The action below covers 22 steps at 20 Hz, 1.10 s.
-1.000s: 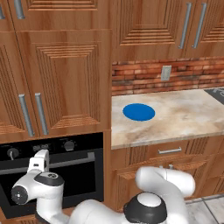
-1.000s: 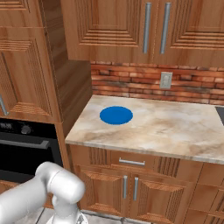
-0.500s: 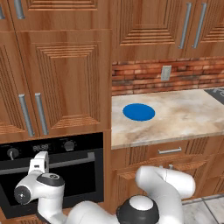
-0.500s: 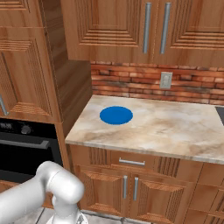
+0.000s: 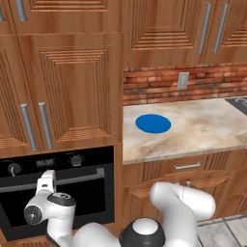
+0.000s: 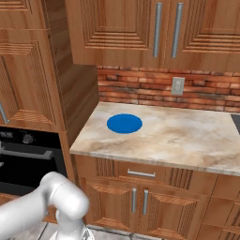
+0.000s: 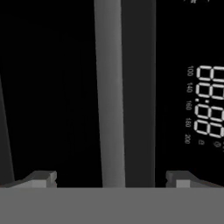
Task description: Take the fish from the oven and place it on the plate on the counter.
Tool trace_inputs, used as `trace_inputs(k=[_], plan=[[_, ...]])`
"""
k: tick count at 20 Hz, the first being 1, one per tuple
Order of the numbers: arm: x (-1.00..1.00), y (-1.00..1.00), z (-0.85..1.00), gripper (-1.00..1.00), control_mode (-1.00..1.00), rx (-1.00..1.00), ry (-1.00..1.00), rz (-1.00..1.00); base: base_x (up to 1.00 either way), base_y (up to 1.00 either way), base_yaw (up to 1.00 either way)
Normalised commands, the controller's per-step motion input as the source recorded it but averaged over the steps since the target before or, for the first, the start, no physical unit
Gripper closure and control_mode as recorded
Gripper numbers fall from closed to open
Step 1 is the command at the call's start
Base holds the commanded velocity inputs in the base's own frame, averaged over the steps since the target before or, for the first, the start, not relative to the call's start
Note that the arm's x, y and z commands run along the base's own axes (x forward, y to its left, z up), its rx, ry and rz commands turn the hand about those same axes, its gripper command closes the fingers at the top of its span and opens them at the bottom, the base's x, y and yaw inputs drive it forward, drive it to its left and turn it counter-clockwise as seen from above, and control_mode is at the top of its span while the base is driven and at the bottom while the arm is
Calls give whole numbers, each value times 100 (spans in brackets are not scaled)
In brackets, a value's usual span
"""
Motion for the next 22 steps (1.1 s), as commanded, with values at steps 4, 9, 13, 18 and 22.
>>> trace_inputs(k=[4, 9, 13, 18, 22], plan=[[34, 0, 0, -100, -100, 0, 6, 4, 0, 0, 0], [24, 0, -4, -100, -100, 0, 5, 4, 0, 0, 0], [7, 0, -11, -100, -100, 0, 2, 1, 0, 0, 0], [8, 2, -30, -100, -100, 0, 0, 0, 0, 0, 0], [13, 2, -53, -100, -100, 0, 0, 0, 0, 0, 0]])
